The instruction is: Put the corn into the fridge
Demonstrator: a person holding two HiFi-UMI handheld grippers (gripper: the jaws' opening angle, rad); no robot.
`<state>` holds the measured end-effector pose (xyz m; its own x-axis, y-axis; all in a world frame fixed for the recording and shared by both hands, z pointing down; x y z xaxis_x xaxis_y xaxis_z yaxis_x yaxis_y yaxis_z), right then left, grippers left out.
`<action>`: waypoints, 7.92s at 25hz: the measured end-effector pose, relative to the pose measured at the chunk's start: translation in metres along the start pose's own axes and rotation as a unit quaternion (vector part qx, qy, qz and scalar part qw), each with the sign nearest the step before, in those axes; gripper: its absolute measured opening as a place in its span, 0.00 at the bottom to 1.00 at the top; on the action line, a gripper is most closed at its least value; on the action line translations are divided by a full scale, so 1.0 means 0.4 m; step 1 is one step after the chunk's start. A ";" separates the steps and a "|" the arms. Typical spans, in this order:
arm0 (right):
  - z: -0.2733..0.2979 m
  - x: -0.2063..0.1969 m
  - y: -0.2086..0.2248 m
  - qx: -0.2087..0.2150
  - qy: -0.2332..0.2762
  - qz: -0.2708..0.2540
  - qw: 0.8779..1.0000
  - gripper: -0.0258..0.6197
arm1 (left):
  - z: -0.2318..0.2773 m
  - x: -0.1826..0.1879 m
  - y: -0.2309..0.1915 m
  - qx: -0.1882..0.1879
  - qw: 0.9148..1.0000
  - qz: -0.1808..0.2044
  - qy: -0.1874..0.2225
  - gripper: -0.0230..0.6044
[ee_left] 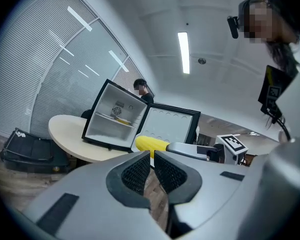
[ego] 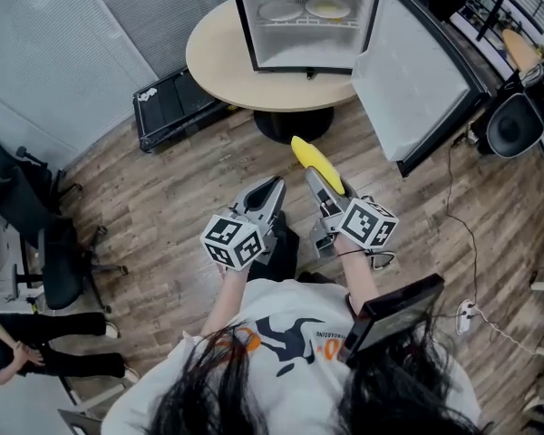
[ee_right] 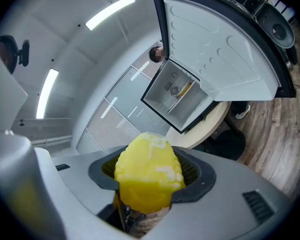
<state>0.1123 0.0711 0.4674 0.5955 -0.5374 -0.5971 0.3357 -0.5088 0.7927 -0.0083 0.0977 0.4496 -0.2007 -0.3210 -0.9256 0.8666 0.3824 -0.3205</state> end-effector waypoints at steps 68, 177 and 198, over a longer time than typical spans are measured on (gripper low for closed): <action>0.747 0.352 0.629 -0.114 -0.061 0.007 0.992 0.43 | 0.806 0.224 -0.533 -0.022 0.997 -0.014 -0.073 0.09; 0.600 0.160 0.288 -0.137 -0.106 -0.221 0.960 0.25 | 0.483 0.141 -0.419 -0.110 0.991 0.017 -0.077 0.09; 0.349 0.102 0.195 -0.073 -0.113 -0.184 0.974 0.17 | 0.319 0.047 -0.200 -0.062 0.996 0.016 -0.064 0.09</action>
<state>0.0608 -0.0845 0.4875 0.2457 -0.4791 -0.8427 0.6064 -0.6022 0.5192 -0.0229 -0.0496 0.4835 -0.1072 -0.4121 -0.9048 0.8068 0.4958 -0.3214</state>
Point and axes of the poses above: the fingertips, and each gripper's own axes: z forward along the fingers, y to its right, x out of its top, the point moved 3 cm from there along -z, backward along the fingers, and after that the axes turned 14 degrees about x, right-handed, at the moved point
